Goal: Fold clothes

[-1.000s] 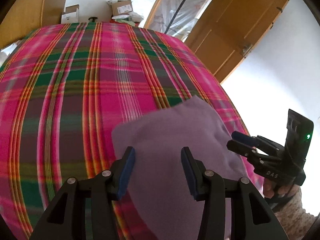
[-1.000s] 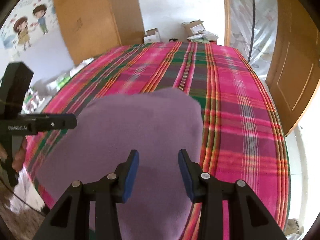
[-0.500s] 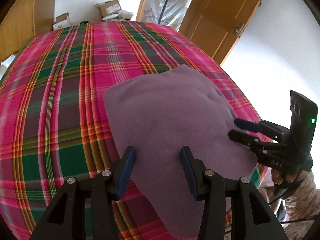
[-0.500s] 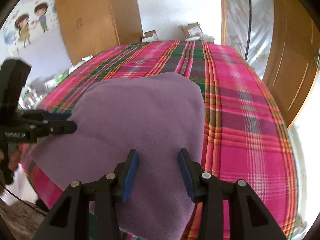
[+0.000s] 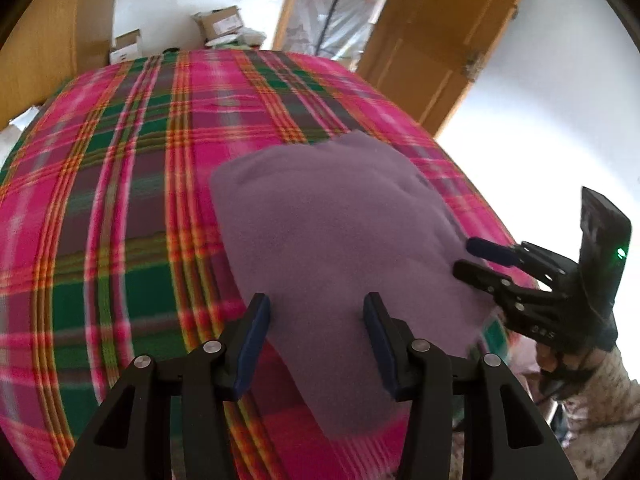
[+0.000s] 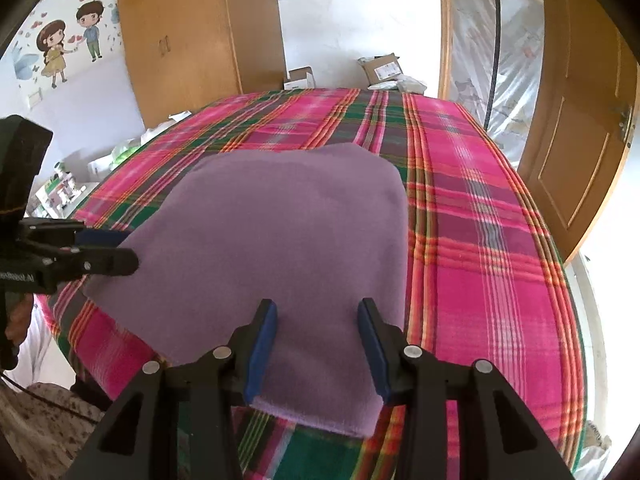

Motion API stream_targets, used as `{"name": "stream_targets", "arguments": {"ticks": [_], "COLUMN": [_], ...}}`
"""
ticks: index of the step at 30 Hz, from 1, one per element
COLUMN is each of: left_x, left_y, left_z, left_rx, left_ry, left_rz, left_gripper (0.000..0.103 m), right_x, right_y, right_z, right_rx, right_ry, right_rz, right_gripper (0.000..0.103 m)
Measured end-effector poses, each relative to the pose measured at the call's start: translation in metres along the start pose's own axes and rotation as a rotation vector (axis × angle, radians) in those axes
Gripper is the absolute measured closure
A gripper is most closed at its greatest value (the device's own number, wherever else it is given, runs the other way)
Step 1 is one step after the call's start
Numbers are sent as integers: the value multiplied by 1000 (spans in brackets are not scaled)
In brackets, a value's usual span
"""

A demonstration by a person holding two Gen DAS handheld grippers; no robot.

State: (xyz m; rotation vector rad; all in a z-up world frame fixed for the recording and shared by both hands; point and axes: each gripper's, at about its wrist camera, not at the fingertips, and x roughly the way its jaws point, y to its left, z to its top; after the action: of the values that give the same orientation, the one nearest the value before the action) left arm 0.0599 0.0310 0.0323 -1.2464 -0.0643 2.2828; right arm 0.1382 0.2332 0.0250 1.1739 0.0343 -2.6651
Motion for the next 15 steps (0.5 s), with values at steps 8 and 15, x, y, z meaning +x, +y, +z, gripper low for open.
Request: {"name": "stream_targets", "arguments": {"ticks": [8,15], "left_x": [10,10], "left_y": [4,13], "left_z": [-11,-8], "left_rx": [-21,-65], "left_ry": [22,36], "left_rz": [-6,-65], "left_gripper": [51,46], "right_x": [3,-7], "right_y": [1,-32], "right_z": [-5,11], "right_rx": [-4,130], "right_ry": [-24,-4], "right_rz": [-9,134], "right_gripper": [60,60]}}
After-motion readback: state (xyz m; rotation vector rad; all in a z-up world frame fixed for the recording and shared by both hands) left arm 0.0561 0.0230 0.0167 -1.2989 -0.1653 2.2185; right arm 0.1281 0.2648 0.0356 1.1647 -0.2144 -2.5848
